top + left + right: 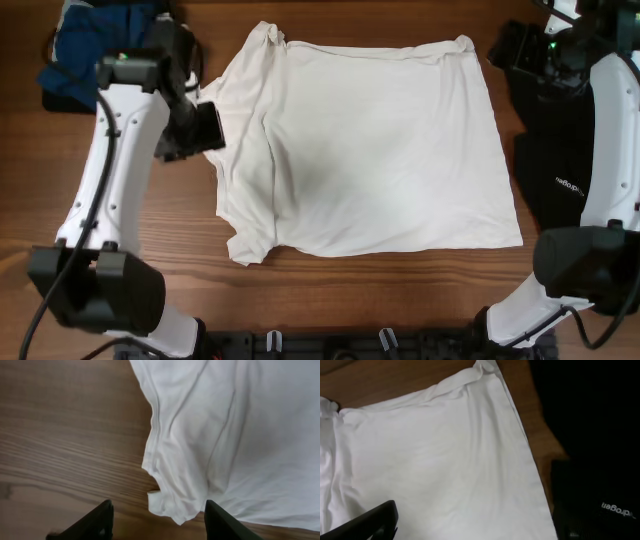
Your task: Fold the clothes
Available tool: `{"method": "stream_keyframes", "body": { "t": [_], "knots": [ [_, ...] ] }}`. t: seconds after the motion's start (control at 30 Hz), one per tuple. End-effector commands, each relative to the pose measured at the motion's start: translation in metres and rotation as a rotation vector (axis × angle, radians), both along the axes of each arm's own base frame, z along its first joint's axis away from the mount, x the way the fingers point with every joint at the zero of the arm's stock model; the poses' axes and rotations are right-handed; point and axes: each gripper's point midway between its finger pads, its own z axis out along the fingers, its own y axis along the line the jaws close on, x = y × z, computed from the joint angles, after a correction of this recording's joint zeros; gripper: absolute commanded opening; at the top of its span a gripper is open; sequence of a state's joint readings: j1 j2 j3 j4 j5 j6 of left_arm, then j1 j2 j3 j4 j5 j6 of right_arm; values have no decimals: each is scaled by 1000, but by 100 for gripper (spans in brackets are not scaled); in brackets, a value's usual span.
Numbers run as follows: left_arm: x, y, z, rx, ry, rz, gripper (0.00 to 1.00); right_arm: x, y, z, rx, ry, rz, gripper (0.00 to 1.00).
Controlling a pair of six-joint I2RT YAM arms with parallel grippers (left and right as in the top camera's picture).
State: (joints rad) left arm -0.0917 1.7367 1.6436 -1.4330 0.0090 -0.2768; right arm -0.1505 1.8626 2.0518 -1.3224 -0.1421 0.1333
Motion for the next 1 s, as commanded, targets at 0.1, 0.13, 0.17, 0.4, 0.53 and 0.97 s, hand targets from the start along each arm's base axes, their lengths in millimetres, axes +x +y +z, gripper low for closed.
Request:
{"method": "stream_keyframes", "body": {
  "t": [0.1, 0.13, 0.17, 0.4, 0.53, 0.97],
  "knots": [
    [-54, -18, -121, -123, 180, 82, 58, 1, 5, 3, -16, -18, 62, 100],
    [-59, -19, -131, -134, 184, 83, 58, 1, 5, 3, -16, -18, 62, 100],
    [-64, -20, -140, -137, 186, 83, 58, 1, 5, 3, -16, -18, 61, 100],
    [-75, -18, -177, -140, 150, 80, 60, 1, 5, 3, -16, -18, 61, 100],
    [-71, -8, -183, -82, 117, 78, 58, 1, 5, 3, -15, -18, 62, 100],
    [-82, 89, -181, 206, 116, 414, 4, 1, 5, 3, -15, -18, 61, 100]
  ]
}}
